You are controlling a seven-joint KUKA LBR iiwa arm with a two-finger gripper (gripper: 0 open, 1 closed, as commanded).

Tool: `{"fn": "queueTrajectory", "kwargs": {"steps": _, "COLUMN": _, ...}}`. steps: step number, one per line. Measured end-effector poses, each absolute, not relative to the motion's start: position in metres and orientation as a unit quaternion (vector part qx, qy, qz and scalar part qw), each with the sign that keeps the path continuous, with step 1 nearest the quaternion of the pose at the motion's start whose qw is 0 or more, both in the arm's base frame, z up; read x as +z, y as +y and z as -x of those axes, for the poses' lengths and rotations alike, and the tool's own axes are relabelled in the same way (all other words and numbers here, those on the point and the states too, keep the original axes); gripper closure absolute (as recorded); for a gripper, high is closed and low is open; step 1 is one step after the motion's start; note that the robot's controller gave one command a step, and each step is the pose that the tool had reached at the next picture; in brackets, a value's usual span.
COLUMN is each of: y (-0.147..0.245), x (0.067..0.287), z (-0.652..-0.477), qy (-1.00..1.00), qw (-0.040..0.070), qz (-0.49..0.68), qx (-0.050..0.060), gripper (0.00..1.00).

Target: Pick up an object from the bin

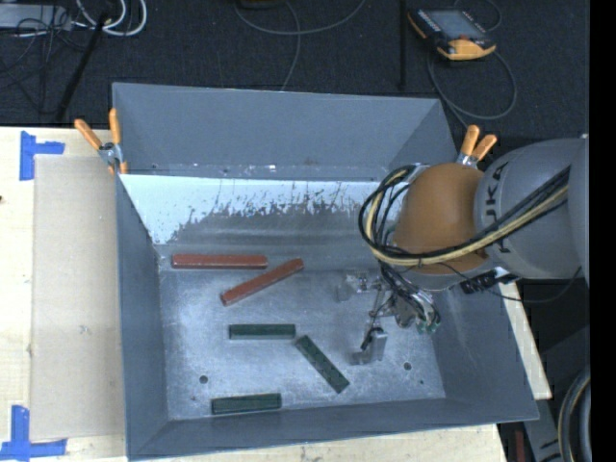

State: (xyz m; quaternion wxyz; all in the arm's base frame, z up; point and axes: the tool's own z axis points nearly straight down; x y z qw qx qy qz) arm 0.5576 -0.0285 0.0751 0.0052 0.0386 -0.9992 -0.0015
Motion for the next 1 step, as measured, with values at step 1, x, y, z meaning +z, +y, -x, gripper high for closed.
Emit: {"fn": "queueTrajectory", "kwargs": {"steps": 1, "y": 0.0142, "x": 0.0949, "z": -0.5352, "qy": -1.0, "qw": 0.002, "qz": -0.016, "qx": -0.002, "gripper": 0.0}}
